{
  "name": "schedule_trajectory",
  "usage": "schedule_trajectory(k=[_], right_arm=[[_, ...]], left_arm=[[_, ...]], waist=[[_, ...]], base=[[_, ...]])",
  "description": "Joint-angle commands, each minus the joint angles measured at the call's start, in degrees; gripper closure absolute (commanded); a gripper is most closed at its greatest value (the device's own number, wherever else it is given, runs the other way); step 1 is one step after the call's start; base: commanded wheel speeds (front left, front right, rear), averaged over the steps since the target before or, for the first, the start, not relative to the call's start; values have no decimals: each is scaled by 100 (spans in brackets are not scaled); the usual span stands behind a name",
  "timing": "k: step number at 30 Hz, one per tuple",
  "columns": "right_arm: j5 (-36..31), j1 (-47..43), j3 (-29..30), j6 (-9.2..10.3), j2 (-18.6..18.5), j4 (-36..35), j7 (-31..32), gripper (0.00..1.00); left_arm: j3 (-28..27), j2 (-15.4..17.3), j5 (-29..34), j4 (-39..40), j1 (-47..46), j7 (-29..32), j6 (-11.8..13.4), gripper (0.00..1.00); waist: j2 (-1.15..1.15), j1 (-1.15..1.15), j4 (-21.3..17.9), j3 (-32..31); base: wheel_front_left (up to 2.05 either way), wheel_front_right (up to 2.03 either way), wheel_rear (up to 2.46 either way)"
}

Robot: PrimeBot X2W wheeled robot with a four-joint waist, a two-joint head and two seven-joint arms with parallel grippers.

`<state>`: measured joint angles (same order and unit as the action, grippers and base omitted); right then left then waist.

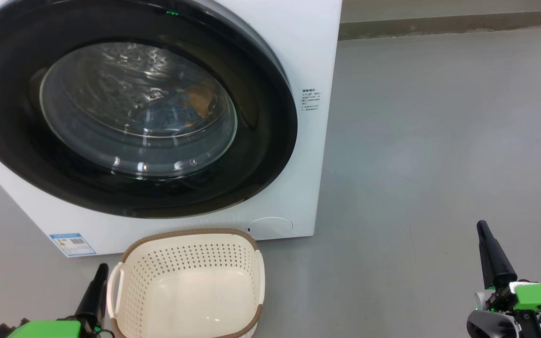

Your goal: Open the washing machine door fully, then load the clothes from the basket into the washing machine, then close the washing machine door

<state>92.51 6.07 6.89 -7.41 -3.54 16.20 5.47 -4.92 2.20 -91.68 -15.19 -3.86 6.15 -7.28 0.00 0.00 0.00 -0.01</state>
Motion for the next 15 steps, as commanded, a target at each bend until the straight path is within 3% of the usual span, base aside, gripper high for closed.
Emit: schedule_trajectory(k=[1, 15], right_arm=[[40, 55, -125, -8, -4, -180, 31, 100], [35, 55, -119, -8, 0, -179, 35, 100]], left_arm=[[-172, 68, -40, 106, -275, 40, 4, 100], [-172, 68, -40, 106, -275, 40, 4, 100]], waist=[[0, 0, 0, 0], [0, 0, 0, 0]], base=[[0, 0, 0], [0, 0, 0]])
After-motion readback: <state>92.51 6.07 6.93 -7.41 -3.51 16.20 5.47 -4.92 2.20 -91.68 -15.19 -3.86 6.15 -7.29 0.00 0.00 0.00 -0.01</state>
